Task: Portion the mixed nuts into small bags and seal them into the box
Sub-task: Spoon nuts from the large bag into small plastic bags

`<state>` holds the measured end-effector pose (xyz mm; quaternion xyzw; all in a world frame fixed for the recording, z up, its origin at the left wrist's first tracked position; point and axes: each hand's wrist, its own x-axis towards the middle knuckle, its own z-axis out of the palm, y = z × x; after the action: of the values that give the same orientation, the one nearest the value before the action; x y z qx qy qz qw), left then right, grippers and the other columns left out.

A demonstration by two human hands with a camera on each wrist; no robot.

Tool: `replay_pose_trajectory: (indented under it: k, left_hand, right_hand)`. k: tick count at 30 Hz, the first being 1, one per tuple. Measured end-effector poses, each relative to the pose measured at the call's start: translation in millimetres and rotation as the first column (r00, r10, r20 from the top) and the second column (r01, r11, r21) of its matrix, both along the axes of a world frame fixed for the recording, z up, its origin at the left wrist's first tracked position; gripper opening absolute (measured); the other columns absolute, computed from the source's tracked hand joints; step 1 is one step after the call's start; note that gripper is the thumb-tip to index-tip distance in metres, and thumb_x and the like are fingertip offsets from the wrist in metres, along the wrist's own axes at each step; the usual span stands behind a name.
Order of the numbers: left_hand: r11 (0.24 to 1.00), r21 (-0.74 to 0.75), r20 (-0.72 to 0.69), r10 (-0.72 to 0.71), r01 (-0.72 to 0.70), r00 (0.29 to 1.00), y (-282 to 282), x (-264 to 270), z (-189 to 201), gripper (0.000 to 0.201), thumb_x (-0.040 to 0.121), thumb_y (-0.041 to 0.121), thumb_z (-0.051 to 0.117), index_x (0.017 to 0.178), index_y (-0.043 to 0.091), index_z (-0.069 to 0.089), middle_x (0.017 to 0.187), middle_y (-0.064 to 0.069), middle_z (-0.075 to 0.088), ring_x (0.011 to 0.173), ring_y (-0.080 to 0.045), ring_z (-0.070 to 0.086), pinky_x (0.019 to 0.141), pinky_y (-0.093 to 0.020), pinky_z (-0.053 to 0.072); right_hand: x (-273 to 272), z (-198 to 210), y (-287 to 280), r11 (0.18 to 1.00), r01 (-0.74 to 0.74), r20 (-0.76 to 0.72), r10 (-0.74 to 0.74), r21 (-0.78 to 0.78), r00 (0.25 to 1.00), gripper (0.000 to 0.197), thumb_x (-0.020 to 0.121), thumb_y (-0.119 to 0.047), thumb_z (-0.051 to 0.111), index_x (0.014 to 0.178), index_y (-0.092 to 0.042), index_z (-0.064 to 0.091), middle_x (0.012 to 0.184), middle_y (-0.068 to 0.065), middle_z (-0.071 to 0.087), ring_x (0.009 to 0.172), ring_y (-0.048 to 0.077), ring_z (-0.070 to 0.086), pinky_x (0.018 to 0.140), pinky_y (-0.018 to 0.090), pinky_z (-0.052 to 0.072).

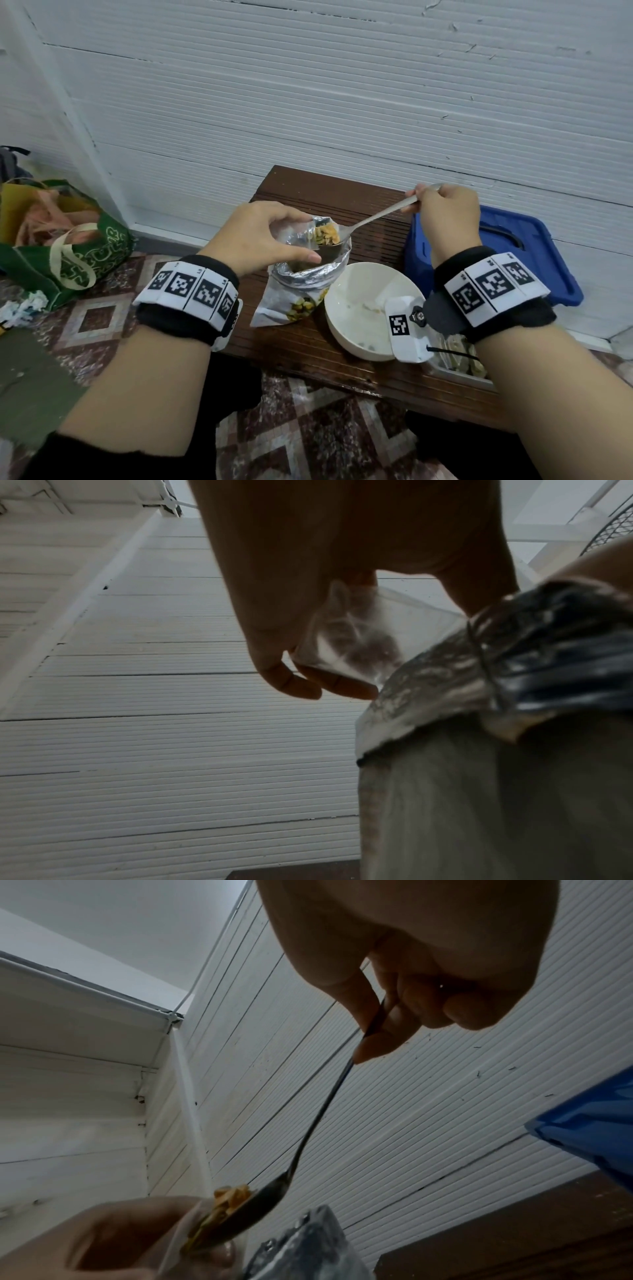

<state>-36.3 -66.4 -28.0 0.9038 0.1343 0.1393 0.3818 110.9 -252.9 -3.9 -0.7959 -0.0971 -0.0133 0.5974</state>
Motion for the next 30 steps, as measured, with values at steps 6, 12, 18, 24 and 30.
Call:
replay_pose_trajectory:
  k: [6, 12, 18, 24, 30]
  left_hand:
    - [0.998, -0.062, 0.045, 0.014, -0.011, 0.999, -8, 5, -2, 0.055, 0.051, 0.05, 0.084, 0.101, 0.032, 0.069, 0.09, 0.018, 0.066, 0.084, 0.006, 0.062, 0.075, -0.013, 0.051]
    - [0.988, -0.093, 0.123, 0.131, -0.12, 0.984, 3, 0, -1, 0.045, 0.057, 0.059, 0.072, 0.09, 0.029, 0.07, 0.083, 0.01, 0.069, 0.079, -0.005, 0.063, 0.069, -0.019, 0.05]
    - [0.98, -0.139, 0.116, 0.16, -0.143, 0.98, 14, -9, 3, 0.038, 0.059, 0.051, 0.076, 0.086, 0.025, 0.072, 0.081, 0.013, 0.071, 0.079, 0.004, 0.063, 0.066, -0.004, 0.045]
    - [0.995, -0.085, 0.056, 0.049, -0.044, 0.997, 12, -7, 0, 0.032, 0.061, 0.034, 0.085, 0.089, 0.025, 0.074, 0.071, 0.021, 0.067, 0.072, 0.012, 0.059, 0.064, -0.002, 0.041]
    - [0.999, -0.033, 0.046, 0.024, -0.023, 0.999, 12, -5, -6, 0.038, 0.057, 0.041, 0.085, 0.092, 0.032, 0.074, 0.081, 0.017, 0.068, 0.074, 0.008, 0.058, 0.062, -0.004, 0.039]
  right_hand:
    - [-18, 7, 19, 0.984, -0.175, 0.094, 0.172, 0.027, 0.981, 0.029, 0.097, -0.018, 0.051, 0.073, -0.014, 0.067, 0.064, -0.008, 0.066, 0.078, 0.005, 0.062, 0.078, 0.021, 0.044]
    - [-30, 15, 12, 0.887, -0.432, 0.34, 0.36, 0.165, 0.869, 0.016, 0.097, -0.016, 0.053, 0.092, -0.017, 0.068, 0.081, -0.002, 0.066, 0.061, -0.006, 0.054, 0.064, 0.009, 0.039]
    - [-20, 9, 2, 0.943, -0.197, 0.376, 0.086, 0.268, 0.923, 0.02, 0.097, -0.017, 0.052, 0.081, -0.023, 0.064, 0.084, 0.001, 0.068, 0.064, -0.002, 0.055, 0.066, 0.015, 0.042]
    - [-41, -17, 19, 0.881, -0.308, 0.456, 0.453, -0.358, 0.766, 0.017, 0.094, -0.024, 0.057, 0.086, -0.02, 0.072, 0.068, -0.013, 0.062, 0.063, 0.008, 0.053, 0.07, 0.022, 0.044]
    - [-58, -48, 30, 0.656, -0.216, 0.39, 0.647, -0.723, 0.655, 0.02, 0.094, -0.023, 0.055, 0.092, -0.016, 0.074, 0.073, 0.003, 0.066, 0.082, 0.025, 0.046, 0.076, 0.036, 0.037]
